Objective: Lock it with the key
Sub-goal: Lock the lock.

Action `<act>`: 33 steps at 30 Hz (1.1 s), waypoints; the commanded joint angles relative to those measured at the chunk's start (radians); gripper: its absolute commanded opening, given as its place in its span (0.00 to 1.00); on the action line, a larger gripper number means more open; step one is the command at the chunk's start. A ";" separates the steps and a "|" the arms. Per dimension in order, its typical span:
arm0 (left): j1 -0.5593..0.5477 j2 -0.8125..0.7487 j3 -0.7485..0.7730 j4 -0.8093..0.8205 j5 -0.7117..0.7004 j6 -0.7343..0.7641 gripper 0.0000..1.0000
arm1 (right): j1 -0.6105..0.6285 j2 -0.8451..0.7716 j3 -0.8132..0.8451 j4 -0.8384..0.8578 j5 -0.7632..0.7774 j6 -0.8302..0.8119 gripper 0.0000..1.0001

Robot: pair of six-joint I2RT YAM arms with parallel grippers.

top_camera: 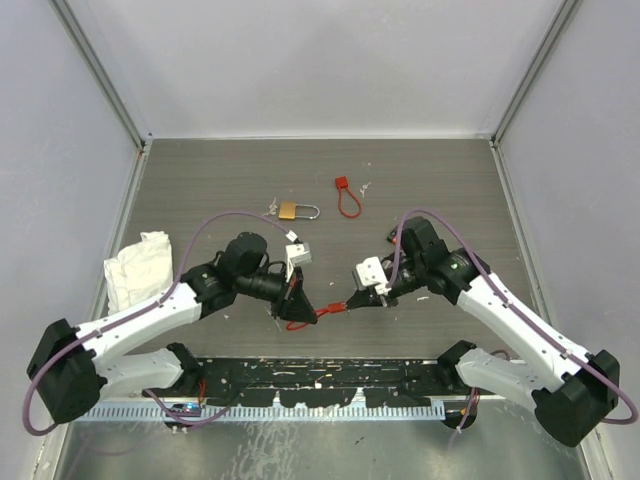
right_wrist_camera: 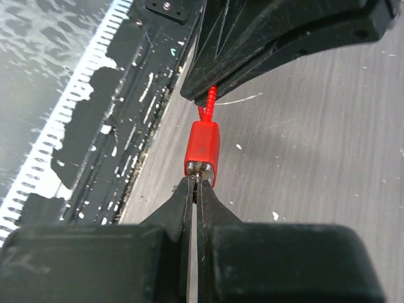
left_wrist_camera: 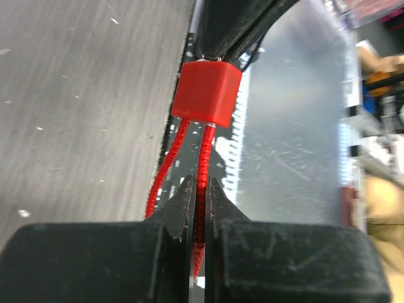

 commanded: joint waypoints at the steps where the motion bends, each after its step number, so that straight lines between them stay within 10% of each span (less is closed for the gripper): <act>1: 0.071 0.065 0.037 0.083 0.255 -0.170 0.00 | 0.006 -0.026 -0.008 -0.054 0.104 -0.038 0.01; 6: 0.017 0.028 0.120 -0.212 -0.177 0.118 0.00 | -0.002 0.013 0.000 -0.023 0.066 0.116 0.01; 11: -0.277 -0.133 0.027 -0.106 -0.628 0.372 0.00 | -0.087 0.140 0.039 -0.046 -0.113 0.229 0.01; 16: -0.357 -0.168 -0.008 -0.118 -0.768 0.434 0.00 | -0.107 0.235 0.100 -0.197 -0.184 0.105 0.01; 27: 0.185 -0.042 -0.014 0.110 0.179 -0.170 0.00 | -0.042 0.009 0.077 -0.079 0.082 0.096 0.01; 33: 0.179 0.021 0.031 0.054 0.138 -0.132 0.00 | -0.025 -0.014 0.096 -0.038 0.184 0.149 0.01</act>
